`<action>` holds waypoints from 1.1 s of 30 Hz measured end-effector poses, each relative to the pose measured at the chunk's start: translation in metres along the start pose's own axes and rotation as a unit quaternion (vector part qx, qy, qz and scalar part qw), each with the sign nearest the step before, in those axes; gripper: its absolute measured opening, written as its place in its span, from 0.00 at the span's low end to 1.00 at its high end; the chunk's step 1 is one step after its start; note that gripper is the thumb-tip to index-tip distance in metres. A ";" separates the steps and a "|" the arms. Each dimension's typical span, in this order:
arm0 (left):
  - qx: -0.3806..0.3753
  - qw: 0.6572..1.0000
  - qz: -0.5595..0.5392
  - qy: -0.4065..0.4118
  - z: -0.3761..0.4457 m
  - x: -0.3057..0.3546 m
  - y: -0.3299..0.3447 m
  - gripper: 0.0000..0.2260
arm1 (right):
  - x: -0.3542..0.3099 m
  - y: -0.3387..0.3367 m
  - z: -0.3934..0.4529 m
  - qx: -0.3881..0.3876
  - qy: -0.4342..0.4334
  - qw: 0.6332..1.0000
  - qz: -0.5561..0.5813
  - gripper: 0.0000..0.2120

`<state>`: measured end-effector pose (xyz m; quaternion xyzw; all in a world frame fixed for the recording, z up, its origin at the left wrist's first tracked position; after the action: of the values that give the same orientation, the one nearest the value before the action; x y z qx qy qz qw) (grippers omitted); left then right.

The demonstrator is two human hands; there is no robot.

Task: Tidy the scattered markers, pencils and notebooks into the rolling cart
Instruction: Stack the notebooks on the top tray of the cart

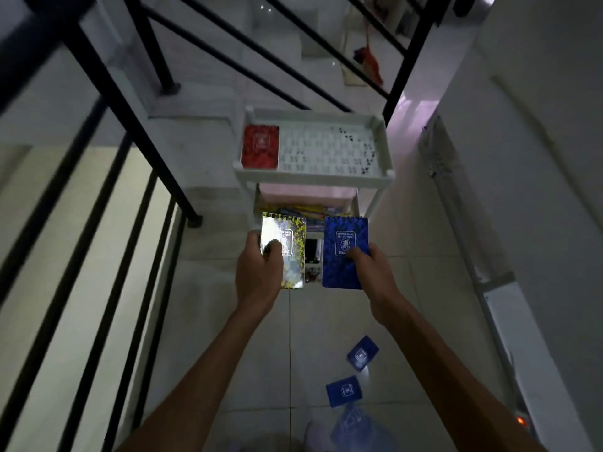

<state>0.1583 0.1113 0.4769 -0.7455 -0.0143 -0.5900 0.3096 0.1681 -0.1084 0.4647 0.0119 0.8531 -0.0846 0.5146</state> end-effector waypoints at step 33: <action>-0.045 0.976 0.142 0.159 0.229 0.104 -0.013 0.23 | -0.163 0.101 0.159 0.018 -0.023 0.991 -0.129 0.08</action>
<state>0.3843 0.1950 0.5497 -0.6501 0.1675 -0.6508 0.3547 0.3949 -0.0224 0.5225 -0.0908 0.8339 -0.1653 0.5187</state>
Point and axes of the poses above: each hand's wrist, its own z-axis towards the middle knuckle, its own y-axis out of the palm, x = y × z, the point moved 7 cm from there along z, towards the middle knuckle, and after that the axes turned 2 degrees about -y, right-handed, at the moved point
